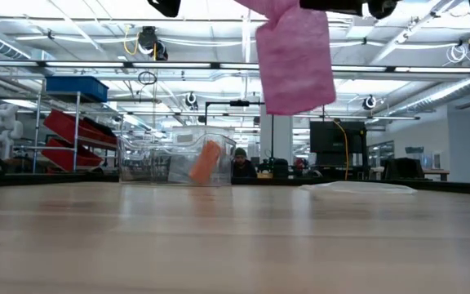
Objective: Roll bandage
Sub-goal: Roll the pink bandage
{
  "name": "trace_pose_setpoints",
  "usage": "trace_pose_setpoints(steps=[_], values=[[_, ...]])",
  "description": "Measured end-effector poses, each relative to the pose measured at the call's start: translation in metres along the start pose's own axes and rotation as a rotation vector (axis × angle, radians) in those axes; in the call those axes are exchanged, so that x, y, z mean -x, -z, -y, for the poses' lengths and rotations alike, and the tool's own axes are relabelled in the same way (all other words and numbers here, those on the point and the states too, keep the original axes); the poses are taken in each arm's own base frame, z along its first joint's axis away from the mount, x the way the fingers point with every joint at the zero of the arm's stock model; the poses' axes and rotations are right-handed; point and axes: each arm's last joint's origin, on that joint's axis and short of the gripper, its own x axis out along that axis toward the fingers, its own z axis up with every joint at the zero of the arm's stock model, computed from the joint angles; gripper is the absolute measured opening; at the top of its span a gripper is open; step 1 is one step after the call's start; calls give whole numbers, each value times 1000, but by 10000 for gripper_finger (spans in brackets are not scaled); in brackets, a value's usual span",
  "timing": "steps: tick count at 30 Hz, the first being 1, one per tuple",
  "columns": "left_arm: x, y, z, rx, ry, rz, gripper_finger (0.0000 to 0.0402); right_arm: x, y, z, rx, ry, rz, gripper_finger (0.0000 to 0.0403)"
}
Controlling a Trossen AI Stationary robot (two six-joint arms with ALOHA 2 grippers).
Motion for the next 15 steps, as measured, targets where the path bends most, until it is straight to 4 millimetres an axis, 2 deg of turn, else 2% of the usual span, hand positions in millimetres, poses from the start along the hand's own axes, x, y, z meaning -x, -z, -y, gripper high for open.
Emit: trace_pose_setpoints(steps=[4, 10, 15], values=[[0, 3, -4, 4, -11, -30, 9, -6, -2, 5, -20, -45, 30, 0], [-5, 13, -14, 54, -44, -81, 9, -6, -9, 7, 38, -49, 90, 0], [-12, 25, -27, 81, -100, -118, 9, -2, -26, 0, 25, -152, 143, 0]])
